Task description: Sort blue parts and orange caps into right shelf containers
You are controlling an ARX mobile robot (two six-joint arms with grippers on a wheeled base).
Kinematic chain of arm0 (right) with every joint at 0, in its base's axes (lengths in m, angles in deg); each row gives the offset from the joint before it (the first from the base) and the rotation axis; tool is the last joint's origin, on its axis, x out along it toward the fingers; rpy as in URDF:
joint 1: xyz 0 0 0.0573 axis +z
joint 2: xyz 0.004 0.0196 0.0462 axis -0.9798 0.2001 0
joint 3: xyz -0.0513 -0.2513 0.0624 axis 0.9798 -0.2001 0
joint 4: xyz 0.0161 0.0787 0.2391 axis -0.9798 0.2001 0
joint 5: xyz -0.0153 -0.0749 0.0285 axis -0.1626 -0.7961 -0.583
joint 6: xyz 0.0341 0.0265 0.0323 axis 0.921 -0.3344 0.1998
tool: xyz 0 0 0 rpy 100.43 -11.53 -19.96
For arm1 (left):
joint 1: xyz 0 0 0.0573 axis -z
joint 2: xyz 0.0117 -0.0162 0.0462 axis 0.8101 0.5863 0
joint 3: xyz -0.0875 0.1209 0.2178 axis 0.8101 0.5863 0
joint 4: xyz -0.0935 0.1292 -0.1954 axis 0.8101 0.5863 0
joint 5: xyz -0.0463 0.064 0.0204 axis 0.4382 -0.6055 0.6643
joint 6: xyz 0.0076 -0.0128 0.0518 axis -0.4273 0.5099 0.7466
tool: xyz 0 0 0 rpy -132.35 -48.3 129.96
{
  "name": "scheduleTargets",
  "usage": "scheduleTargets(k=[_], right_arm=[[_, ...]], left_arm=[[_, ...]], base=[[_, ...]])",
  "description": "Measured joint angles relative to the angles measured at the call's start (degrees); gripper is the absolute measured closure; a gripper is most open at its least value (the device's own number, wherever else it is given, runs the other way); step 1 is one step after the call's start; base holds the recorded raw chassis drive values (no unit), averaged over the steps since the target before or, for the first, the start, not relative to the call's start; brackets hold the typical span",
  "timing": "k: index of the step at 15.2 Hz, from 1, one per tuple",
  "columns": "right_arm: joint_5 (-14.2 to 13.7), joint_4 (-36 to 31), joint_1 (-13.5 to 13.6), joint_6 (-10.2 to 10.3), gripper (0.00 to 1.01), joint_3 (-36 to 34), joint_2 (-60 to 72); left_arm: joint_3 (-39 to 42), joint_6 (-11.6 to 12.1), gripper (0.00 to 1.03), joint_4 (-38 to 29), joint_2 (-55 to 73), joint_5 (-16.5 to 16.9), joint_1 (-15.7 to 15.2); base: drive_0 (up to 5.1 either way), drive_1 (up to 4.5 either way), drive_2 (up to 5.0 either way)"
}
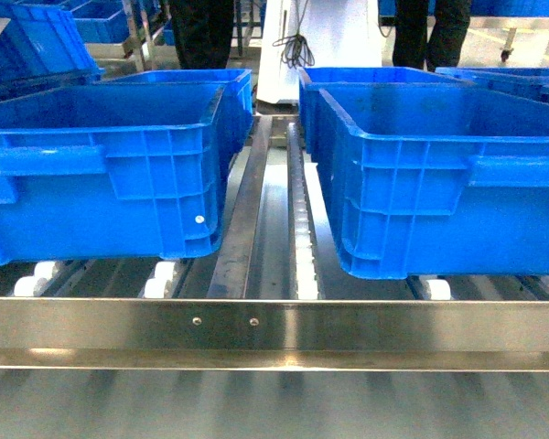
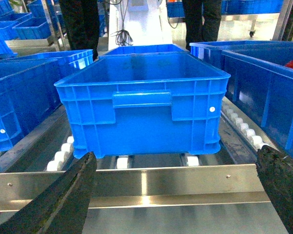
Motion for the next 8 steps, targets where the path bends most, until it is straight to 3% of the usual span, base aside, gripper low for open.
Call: scheduleTargets(k=[8], right_arm=[[0.0,0.0,0.0,0.0,0.03,0.0,0.0]], left_arm=[[0.0,0.0,0.05,0.0,0.0,0.0,0.0]], base=[[0.0,0.0,0.0]])
